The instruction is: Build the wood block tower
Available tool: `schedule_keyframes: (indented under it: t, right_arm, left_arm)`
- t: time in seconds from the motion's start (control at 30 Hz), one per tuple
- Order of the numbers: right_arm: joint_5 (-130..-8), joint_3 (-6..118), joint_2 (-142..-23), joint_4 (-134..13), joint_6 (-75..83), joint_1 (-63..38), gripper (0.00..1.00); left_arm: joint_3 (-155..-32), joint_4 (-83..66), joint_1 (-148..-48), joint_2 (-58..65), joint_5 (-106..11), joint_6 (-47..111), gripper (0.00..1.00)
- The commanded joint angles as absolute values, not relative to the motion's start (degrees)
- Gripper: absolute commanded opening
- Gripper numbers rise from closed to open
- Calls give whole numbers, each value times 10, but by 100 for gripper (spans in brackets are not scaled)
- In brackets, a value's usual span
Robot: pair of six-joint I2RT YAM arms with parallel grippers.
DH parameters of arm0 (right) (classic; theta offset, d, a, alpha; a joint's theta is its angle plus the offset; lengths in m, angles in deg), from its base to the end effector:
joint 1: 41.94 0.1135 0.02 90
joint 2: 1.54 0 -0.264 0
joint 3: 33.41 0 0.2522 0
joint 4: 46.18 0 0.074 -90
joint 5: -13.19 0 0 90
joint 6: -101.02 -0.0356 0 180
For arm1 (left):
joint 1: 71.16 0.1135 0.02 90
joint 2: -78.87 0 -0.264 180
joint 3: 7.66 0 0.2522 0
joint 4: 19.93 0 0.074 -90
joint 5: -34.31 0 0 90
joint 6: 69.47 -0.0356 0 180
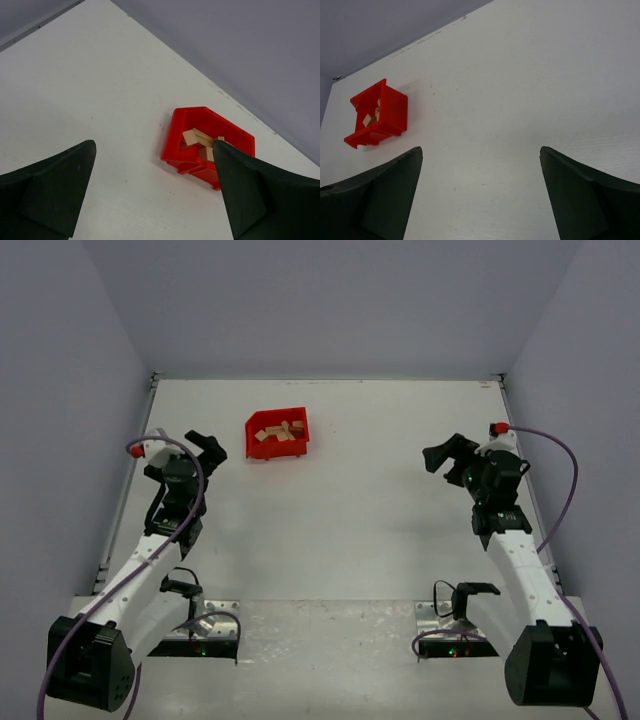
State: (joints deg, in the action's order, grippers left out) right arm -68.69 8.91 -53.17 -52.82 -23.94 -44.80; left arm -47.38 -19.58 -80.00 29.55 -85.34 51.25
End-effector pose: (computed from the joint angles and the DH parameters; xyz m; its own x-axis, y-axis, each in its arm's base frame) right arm 0.2100 -0.0055 0.2497 -0.2743 0.5817 -0.7658 0.0866 0.8080 0.5828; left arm 0.2003 -0.0133 0.2535 0.0310 -0.4541 -0.8904 -0.3863 0.8162 -0.4297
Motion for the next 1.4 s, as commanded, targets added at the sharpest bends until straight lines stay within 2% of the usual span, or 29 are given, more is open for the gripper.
schedule_keyframes:
  t: [0.0,0.27,0.4,0.47,0.53,0.6,0.7,0.87,1.0,1.3,1.37]
  right_arm:
    - [-657,93,-537,-496,-234,-446,99]
    - [-515,55,-551,-408,-225,-446,99]
    - [-422,53,-584,-396,-215,-446,99]
    - [-388,60,-607,-403,-197,-445,99]
    - [-372,68,-627,-409,-191,-445,99]
    - [-353,80,-646,-425,-180,-444,99]
    - [-344,96,-654,-463,-157,-443,99]
    - [-353,88,-635,-467,-154,-442,99]
    - [-365,73,-606,-469,-149,-442,99]
    - [-381,67,-588,-471,-150,-442,99]
    - [-385,67,-592,-469,-152,-442,99]
  left_arm:
    - [-507,-202,-795,279,-863,531,100]
    - [-600,-217,-793,125,-751,509,100]
    - [-684,-240,-793,21,-626,429,100]
    - [-736,-265,-793,-18,-547,284,100]
    - [-778,-269,-793,-57,-482,207,100]
    - [-852,-244,-793,-105,-358,41,100]
    - [-1008,-27,-793,-181,-252,-187,100]
    - [-1187,186,-792,-293,-241,-315,100]
    - [-1305,291,-792,-377,-212,-387,100]
    - [-1356,347,-793,-462,-181,-444,98]
    - [-1381,351,-795,-482,-195,-427,93]
